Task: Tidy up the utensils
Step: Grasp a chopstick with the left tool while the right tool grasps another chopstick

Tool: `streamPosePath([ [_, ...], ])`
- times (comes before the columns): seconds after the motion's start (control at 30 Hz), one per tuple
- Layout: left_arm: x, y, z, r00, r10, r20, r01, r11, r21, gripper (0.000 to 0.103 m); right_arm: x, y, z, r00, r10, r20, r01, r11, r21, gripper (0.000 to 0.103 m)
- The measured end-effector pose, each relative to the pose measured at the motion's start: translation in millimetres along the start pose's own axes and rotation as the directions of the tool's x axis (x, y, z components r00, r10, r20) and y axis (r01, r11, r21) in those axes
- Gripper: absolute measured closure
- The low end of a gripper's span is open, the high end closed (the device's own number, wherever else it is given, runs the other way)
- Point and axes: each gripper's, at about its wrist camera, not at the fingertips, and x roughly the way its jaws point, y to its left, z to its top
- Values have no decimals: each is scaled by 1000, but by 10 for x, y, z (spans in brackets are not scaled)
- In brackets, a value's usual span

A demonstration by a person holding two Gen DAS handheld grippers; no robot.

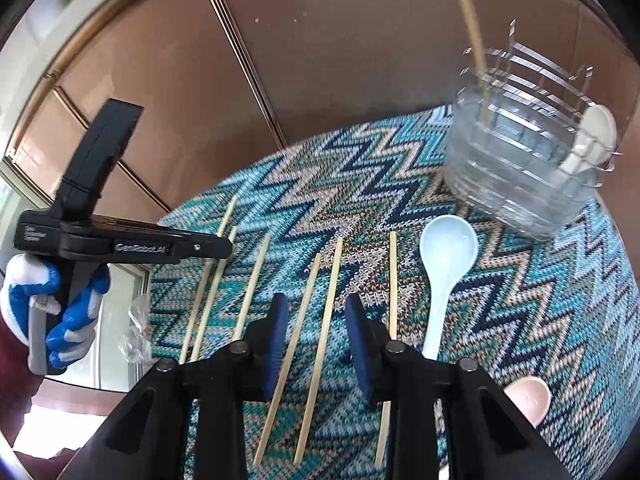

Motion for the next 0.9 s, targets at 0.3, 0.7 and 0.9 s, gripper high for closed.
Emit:
streamPosePath([
  [0.3, 166, -7, 71, 999, 16, -38, -17, 1000, -12, 91, 532, -103, 253, 991, -24, -133, 23, 1000, -6, 80],
  [0.7, 227, -68, 102, 998, 39, -42, -40, 999, -36, 93, 954, -152, 444, 971, -87, -222, 76, 995, -59, 89],
  [0.9, 240, -71, 105, 998, 57, -37, -59, 996, -68, 98, 946, -103, 452, 971, -99, -220, 83, 993, -79, 96],
])
